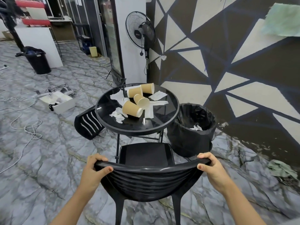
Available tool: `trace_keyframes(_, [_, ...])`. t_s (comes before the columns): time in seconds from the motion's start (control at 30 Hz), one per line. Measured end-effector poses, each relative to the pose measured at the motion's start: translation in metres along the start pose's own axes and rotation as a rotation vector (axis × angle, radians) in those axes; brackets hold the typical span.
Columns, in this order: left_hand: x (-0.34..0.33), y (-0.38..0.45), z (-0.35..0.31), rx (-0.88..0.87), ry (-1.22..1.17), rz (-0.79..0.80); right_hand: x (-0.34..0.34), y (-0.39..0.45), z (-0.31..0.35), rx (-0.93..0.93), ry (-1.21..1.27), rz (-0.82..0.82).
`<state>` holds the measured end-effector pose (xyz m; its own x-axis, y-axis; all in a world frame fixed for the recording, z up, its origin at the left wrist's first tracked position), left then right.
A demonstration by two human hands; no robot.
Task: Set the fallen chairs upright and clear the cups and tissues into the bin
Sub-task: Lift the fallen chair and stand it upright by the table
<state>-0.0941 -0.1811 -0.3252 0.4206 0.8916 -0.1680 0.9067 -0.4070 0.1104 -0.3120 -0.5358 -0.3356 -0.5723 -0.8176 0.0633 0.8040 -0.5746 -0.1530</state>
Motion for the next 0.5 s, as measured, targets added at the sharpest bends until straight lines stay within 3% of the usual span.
trace_keyframes(0.27, [0.023, 0.030, -0.007, 0.070, 0.039, 0.051, -0.024, 0.001, -0.006, 0.072, 0.045, -0.082])
trace_keyframes(0.5, [0.026, 0.016, -0.005, 0.079, -0.009, 0.022, -0.025, 0.001, -0.004, 0.051, 0.016, -0.026])
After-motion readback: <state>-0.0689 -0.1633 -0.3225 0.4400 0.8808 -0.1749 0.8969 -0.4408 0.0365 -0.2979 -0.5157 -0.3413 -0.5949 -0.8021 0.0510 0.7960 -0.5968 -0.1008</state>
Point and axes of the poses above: each hand's wrist, its own y-axis towards the middle knuckle, its own x-axis out of the back of the hand, z = x × y, the point moved 7 cm from there along y, towards the middle knuckle, and after that the axes turned 15 degrees about -y, right-handed, at the moved point
